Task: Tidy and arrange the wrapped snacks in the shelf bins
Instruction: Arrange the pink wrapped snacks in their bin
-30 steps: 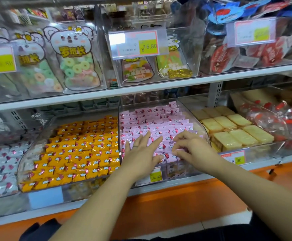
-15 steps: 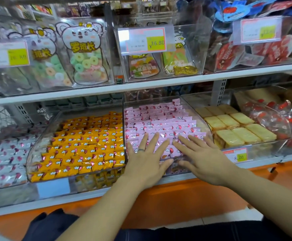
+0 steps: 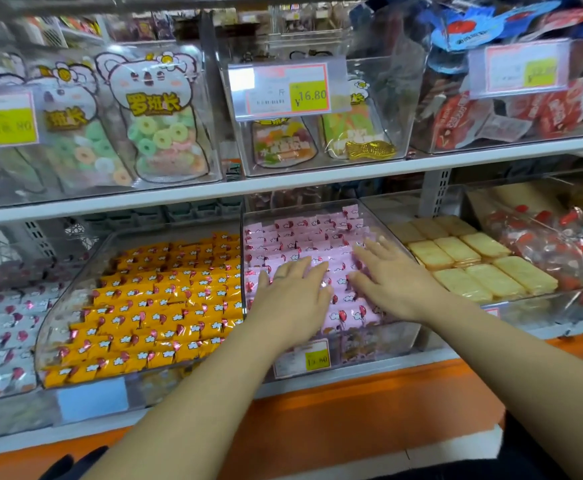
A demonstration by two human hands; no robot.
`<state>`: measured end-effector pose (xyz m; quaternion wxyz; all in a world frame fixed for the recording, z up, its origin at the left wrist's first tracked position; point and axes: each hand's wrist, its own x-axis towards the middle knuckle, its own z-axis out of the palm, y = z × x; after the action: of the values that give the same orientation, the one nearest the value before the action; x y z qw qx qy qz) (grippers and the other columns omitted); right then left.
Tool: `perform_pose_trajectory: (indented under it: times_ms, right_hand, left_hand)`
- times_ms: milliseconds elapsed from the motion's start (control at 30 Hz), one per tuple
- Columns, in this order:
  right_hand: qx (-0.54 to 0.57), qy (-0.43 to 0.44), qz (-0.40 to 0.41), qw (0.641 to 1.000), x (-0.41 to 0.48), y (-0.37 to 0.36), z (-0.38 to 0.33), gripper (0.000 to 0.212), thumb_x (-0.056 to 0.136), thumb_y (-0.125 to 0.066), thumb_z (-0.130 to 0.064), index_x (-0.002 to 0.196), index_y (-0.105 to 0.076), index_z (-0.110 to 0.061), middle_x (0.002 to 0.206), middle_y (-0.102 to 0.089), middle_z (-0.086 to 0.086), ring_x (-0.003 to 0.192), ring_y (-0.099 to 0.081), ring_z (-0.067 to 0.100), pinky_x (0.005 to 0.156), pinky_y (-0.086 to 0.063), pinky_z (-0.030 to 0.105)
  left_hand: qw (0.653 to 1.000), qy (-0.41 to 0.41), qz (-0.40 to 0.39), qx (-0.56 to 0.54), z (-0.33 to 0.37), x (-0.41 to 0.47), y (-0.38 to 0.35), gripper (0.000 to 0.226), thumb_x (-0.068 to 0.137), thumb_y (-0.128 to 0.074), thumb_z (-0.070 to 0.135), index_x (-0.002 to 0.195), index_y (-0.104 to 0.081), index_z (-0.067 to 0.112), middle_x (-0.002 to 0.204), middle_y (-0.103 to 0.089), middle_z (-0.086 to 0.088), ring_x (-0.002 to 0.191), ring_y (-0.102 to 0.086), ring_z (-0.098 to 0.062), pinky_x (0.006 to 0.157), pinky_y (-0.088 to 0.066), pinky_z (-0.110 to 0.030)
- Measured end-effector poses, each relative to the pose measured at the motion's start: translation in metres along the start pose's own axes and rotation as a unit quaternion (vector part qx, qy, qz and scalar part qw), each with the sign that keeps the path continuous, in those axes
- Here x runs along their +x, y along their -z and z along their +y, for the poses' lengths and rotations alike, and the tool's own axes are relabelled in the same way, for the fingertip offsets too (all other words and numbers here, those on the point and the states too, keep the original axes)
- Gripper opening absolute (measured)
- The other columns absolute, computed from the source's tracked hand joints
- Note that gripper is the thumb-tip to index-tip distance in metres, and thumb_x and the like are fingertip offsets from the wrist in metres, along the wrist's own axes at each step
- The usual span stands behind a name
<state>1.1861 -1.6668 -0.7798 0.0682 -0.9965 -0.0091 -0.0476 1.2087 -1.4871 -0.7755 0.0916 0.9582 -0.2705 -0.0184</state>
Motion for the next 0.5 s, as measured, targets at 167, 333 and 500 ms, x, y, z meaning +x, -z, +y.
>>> perform_pose_trajectory:
  times_ms: [167, 333, 500]
  right_hand:
    - [0.06, -0.022, -0.049, 0.997, 0.014, 0.001, 0.004, 0.043, 0.099, -0.03, -0.038, 0.128, -0.046, -0.009, 0.135, -0.047, 0.012, 0.128, -0.041, 0.03, 0.103, -0.033, 0.038]
    - [0.107, -0.029, 0.122, 0.986, 0.01, 0.02, 0.045, 0.041, 0.096, -0.041, -0.018, 0.135, -0.047, -0.009, 0.142, -0.046, 0.012, 0.13, -0.041, 0.026, 0.104, -0.026, 0.027]
    - [0.22, -0.034, 0.097, 0.97, 0.014, 0.006, 0.065, 0.035, 0.096, -0.04, -0.015, 0.129, -0.054, -0.012, 0.119, -0.063, 0.014, 0.109, -0.055, 0.03, 0.082, -0.038, 0.029]
  left_hand:
    - [1.0, -0.005, 0.001, -0.019, 0.01, 0.056, -0.001, 0.051, 0.102, -0.024, 0.036, 0.15, -0.016, 0.022, 0.158, -0.014, -0.001, 0.144, -0.016, -0.023, 0.116, -0.008, -0.05]
    - [0.998, -0.011, 0.008, -0.054, 0.026, 0.123, -0.016, 0.049, 0.1, -0.031, 0.031, 0.147, -0.027, 0.016, 0.152, -0.03, -0.01, 0.136, -0.033, -0.028, 0.112, -0.027, -0.048]
    - [1.0, -0.015, -0.012, -0.019, 0.04, 0.172, -0.019, 0.046, 0.101, -0.028, 0.033, 0.144, -0.029, 0.014, 0.155, -0.024, -0.006, 0.14, -0.024, -0.027, 0.115, -0.017, -0.049]
